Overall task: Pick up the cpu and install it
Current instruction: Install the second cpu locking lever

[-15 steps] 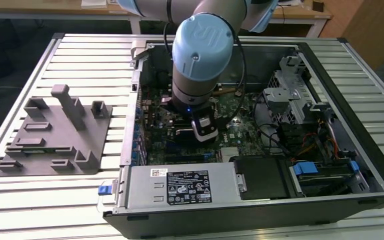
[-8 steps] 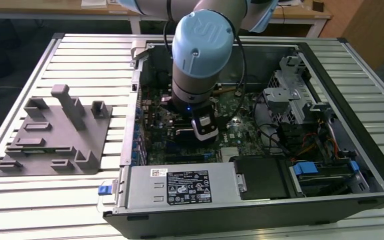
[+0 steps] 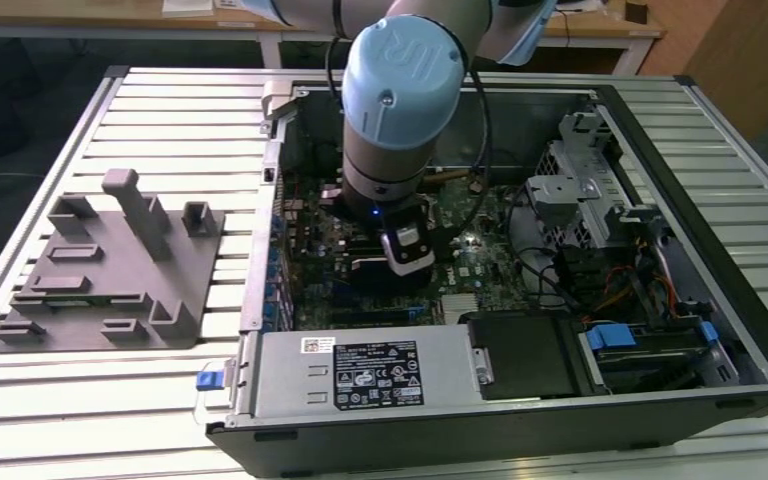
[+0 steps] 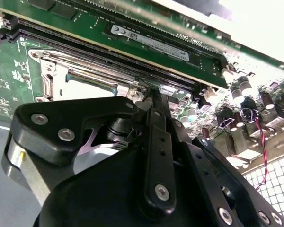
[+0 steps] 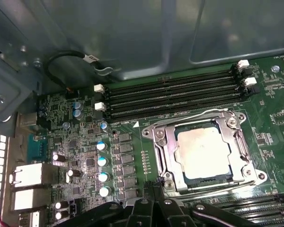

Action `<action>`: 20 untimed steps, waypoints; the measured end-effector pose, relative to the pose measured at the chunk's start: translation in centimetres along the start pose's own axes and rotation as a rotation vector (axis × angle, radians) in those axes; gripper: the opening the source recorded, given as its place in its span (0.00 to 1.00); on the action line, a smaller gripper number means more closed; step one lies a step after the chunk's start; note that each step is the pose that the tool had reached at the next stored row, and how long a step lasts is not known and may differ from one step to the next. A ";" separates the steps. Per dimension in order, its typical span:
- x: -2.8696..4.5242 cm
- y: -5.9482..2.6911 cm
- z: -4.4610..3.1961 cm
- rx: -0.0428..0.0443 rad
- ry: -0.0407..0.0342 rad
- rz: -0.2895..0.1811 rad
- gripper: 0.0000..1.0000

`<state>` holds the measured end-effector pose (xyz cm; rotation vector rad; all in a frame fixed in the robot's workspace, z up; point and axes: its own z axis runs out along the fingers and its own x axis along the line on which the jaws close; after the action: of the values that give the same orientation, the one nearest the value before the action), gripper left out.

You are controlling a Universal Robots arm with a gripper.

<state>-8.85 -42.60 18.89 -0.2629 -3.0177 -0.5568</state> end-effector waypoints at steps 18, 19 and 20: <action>0.33 0.63 -0.86 -0.0009 0.0002 0.000 0.11; 0.37 0.78 -1.23 -0.0005 0.0001 0.000 0.11; 0.41 0.92 -1.56 0.0009 -0.0002 0.000 0.11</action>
<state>-9.04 -42.26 20.71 -0.2629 -3.0180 -0.5554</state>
